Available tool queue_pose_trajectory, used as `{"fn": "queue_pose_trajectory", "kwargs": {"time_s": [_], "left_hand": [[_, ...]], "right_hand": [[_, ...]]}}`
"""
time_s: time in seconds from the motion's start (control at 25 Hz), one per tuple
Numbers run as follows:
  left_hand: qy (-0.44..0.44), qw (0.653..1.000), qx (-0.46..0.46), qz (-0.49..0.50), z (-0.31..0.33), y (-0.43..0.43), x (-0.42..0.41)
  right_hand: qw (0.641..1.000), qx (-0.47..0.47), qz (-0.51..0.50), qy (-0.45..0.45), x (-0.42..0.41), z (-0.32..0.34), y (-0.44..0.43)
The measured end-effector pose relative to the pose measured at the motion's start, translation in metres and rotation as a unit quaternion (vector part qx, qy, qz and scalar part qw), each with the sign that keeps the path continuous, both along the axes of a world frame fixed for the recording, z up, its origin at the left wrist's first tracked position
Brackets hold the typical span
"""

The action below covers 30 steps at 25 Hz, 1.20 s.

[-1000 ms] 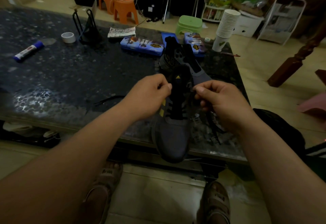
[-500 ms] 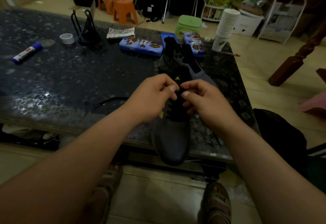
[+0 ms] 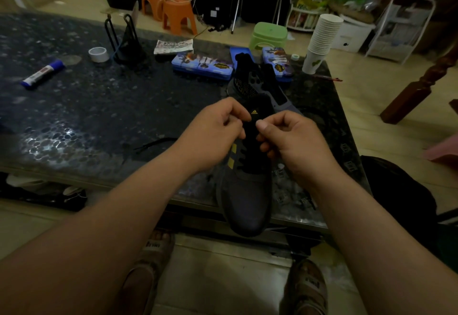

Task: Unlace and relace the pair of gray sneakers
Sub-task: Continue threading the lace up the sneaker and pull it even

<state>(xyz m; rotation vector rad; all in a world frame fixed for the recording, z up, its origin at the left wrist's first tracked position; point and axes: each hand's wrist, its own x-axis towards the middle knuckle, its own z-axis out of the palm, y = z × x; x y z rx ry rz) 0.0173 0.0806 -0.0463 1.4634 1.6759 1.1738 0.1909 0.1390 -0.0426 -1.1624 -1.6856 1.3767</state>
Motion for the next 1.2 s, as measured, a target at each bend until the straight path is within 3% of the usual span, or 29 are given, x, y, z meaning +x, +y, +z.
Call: {"fn": "queue_pose_trajectory", "kwargs": {"time_s": [0.08, 0.24, 0.44, 0.56, 0.72, 0.8, 1.04, 1.2], "left_hand": [[0.070, 0.997, -0.016, -0.037, -0.002, -0.002, 0.004], [0.101, 0.995, 0.011, -0.023, 0.002, 0.007, 0.005], [0.088, 0.995, 0.027, -0.030, 0.006, 0.018, 0.005], [0.084, 0.996, 0.029, 0.023, 0.007, 0.027, 0.001], [0.140, 0.989, 0.027, 0.028, 0.002, 0.032, 0.006], [0.170, 0.985, 0.027, 0.014, -0.002, 0.035, 0.015], [0.160, 0.986, 0.015, 0.035, -0.004, 0.046, 0.018], [0.142, 0.988, 0.011, 0.053, -0.003, 0.043, 0.016]], "right_hand": [[1.000, 0.030, -0.008, -0.004, -0.002, 0.001, 0.000], [0.999, 0.012, -0.009, 0.033, -0.005, 0.004, 0.006], [0.998, -0.009, 0.004, 0.054, 0.000, 0.011, 0.020], [0.991, -0.075, -0.067, 0.085, 0.006, 0.015, 0.036], [0.993, -0.072, -0.053, -0.079, 0.005, 0.003, 0.043], [0.990, -0.063, -0.051, -0.113, 0.001, -0.001, 0.044], [0.985, -0.164, -0.046, -0.017, 0.006, -0.001, 0.047], [0.986, -0.143, -0.049, -0.070, -0.004, 0.001, 0.047]]}}
